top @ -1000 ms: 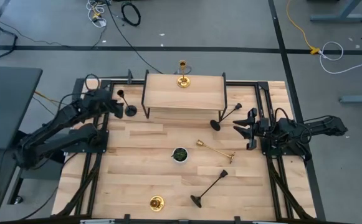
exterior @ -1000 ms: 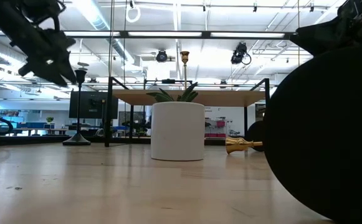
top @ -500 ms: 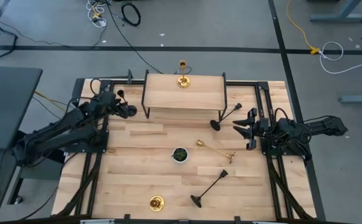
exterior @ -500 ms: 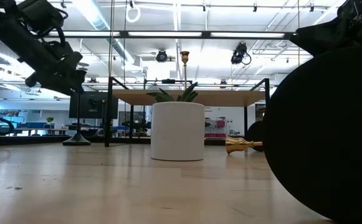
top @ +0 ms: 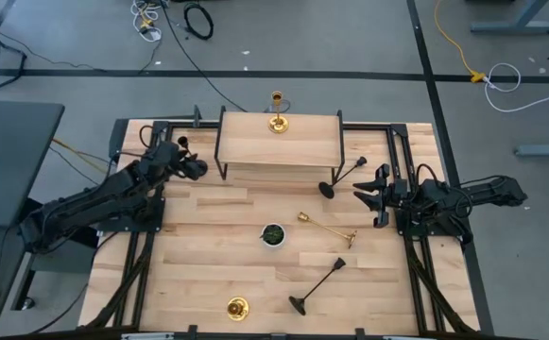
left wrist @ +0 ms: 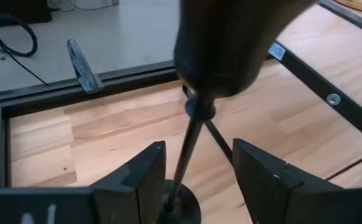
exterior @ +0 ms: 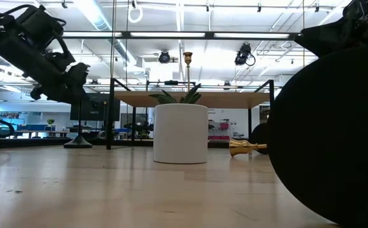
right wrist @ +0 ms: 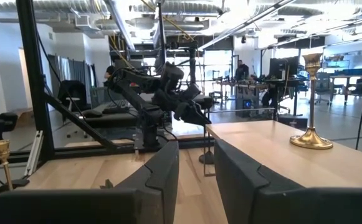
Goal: Pick & Place candle stick holders
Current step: Put the top left black candle holder on the shelf
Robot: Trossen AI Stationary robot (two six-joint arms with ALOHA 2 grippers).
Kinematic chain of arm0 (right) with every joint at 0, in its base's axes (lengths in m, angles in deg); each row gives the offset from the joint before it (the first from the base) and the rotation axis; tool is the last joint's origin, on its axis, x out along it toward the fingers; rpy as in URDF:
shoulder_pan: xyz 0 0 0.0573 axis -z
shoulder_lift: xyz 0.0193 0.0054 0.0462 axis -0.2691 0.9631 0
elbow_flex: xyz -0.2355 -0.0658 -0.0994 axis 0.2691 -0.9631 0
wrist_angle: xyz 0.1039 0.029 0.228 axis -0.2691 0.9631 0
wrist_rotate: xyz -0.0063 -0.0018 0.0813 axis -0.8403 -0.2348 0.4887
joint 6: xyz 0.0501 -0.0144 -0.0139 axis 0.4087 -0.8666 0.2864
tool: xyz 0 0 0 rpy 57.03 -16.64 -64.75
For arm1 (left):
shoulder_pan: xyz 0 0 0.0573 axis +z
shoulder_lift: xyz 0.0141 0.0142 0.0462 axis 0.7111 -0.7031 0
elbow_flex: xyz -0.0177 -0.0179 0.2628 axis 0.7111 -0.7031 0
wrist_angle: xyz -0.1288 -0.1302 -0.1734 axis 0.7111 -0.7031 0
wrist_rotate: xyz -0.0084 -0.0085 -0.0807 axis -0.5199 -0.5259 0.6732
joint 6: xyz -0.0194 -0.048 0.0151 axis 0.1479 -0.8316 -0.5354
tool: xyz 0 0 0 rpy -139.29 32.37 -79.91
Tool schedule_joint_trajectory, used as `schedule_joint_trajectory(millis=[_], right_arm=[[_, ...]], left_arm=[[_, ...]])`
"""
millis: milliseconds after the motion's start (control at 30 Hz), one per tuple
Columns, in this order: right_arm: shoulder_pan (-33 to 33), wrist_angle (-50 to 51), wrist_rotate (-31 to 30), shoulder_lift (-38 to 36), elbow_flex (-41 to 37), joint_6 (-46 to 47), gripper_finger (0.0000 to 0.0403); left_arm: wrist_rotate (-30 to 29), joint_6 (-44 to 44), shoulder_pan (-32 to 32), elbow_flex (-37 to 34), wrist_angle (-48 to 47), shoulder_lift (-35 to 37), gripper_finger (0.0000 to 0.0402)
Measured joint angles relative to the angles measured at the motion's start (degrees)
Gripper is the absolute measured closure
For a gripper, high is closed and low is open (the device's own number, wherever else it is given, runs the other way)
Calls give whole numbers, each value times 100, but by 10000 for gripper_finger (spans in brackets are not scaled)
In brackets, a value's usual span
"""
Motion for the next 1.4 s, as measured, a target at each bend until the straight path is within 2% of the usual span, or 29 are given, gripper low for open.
schedule_joint_trajectory(millis=[133,333,400,900,1033,1300,1400], right_arm=[[0,0,0,0,0,-1,300],[0,0,0,0,0,-1,300],[1,1,0,0,0,-1,300],[0,0,0,1,0,-1,300],[2,0,0,0,0,-1,300],[0,-2,0,0,0,-1,300],[2,-2,0,0,0,-1,300]], left_arm=[[8,4,0,-7,-16,1,257],[129,163,2,-7,-11,0,367],[143,211,2,-5,4,2,388],[251,238,2,158,-57,0,391],[296,342,2,803,-638,0,391],[470,637,2,2661,-2003,0,392],[572,789,2,3257,-2212,2,392]])
